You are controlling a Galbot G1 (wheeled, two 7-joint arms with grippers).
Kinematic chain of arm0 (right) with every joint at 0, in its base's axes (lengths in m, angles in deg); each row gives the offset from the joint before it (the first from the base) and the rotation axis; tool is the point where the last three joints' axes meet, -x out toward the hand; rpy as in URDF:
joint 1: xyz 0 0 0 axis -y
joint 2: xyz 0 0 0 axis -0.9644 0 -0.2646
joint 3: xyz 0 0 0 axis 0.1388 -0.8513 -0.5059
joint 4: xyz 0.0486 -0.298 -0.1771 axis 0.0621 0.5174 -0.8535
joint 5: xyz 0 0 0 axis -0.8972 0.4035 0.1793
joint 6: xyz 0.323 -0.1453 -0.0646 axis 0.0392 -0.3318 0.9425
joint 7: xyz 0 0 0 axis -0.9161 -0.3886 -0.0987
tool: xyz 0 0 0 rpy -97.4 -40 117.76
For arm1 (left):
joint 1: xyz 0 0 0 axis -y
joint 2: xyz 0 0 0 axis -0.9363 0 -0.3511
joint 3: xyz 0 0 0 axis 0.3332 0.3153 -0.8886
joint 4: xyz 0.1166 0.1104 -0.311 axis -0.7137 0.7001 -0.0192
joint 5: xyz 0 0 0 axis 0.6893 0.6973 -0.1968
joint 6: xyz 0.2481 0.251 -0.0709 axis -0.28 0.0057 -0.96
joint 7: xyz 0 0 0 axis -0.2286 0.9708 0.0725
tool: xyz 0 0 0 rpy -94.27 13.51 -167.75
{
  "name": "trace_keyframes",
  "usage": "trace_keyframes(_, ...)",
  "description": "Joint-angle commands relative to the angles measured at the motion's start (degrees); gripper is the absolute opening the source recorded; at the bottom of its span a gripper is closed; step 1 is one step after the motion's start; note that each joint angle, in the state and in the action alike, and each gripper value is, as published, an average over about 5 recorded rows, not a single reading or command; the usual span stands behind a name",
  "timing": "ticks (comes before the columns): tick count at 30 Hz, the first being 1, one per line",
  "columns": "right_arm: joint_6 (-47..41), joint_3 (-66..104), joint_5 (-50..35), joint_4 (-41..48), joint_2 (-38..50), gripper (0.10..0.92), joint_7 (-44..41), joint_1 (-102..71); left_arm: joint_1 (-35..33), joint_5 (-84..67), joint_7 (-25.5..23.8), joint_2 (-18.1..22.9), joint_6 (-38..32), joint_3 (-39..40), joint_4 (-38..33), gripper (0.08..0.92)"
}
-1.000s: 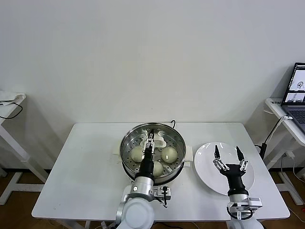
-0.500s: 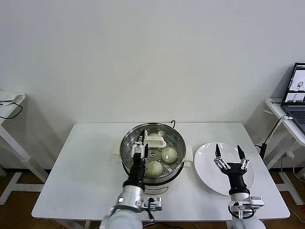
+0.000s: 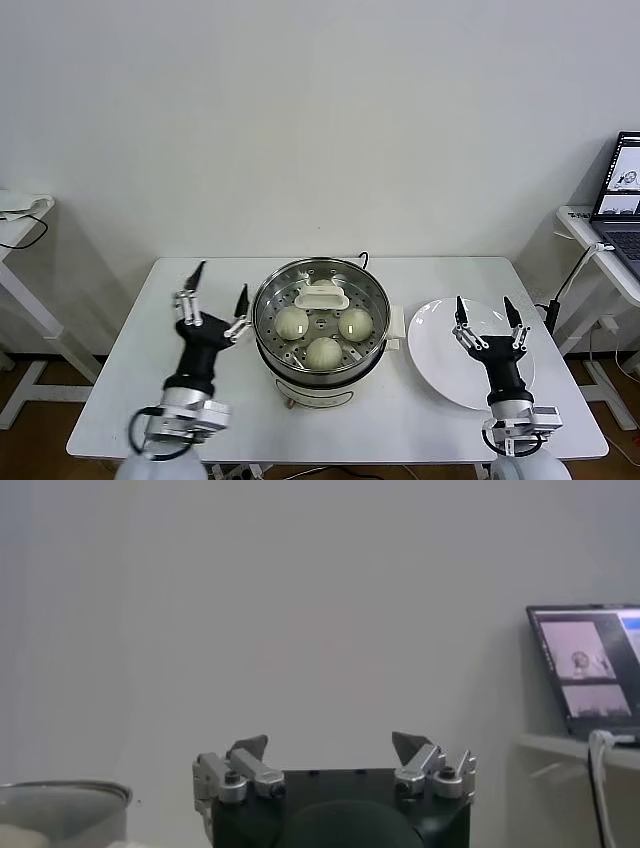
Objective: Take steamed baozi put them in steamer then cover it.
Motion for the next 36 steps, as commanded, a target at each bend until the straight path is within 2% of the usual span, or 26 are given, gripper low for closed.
trace_keyframes(1, -3.10, 0.61, 1.11, -3.54, 0.31, 0.823, -0.11, -0.65, -6.63, -26.34, 1.88, 3.17, -15.50, -14.78, 4.82, 0.823)
trace_keyframes(14, -3.80, 0.94, -0.33, -3.41, 0.34, 0.823, -0.89, -0.30, -7.72, -28.02, -0.55, 3.14, -15.23, -13.86, 5.05, 0.823)
trace_keyframes(36, -5.03, 0.78, -0.13, -3.61, 0.25, 0.823, -0.98, -0.35, -8.22, -27.81, -1.61, 2.61, -14.95, -13.55, 4.55, 0.823)
